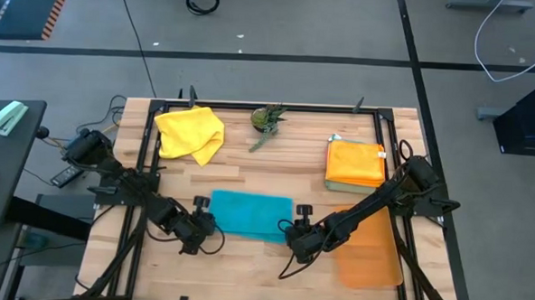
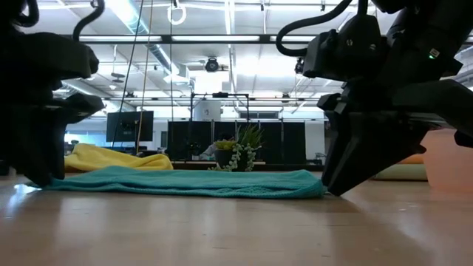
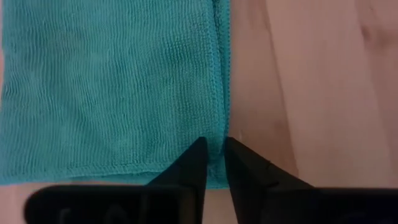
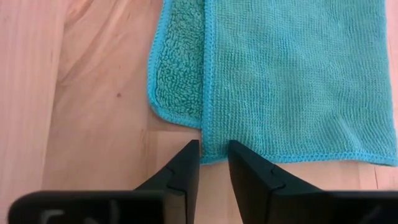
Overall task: Fold microfiber towels
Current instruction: Fold the blue microfiber towel
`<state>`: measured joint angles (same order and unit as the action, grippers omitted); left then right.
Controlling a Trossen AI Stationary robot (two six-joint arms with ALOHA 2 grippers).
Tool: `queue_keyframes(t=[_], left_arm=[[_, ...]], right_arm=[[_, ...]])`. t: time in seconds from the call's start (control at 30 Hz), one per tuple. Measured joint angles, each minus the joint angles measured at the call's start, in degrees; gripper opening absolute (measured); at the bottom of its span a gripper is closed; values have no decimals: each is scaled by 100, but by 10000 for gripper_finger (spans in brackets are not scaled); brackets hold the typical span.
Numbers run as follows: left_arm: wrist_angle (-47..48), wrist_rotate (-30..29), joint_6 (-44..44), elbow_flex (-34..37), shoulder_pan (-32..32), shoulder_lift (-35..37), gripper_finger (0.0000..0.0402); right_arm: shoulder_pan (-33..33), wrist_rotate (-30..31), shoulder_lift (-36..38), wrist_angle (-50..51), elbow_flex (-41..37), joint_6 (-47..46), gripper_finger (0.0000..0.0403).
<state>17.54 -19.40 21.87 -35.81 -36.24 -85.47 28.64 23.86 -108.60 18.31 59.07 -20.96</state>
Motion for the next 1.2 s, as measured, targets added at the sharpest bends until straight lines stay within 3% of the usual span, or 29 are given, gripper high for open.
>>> queue_keyframes(t=[0.17,0.33,0.67,0.83,1.0,1.2], left_arm=[[-8,0,19,0,103,2,10],[-10,0,150,0,109,2,10],[10,-2,299,-2,104,423,5],[478,-53,301,-4,106,701,4],[1365,-630,618,-3,109,916,4],[1443,-800,754,-2,194,922,4]], right_arm=[[-2,0,2,39,-3,-3,64],[-13,7,2,69,3,7,9],[-61,131,610,114,133,124,4],[-179,-152,934,-41,134,-467,4],[-200,-607,874,-306,137,-1109,3],[-101,-703,550,-895,138,-1426,3]])
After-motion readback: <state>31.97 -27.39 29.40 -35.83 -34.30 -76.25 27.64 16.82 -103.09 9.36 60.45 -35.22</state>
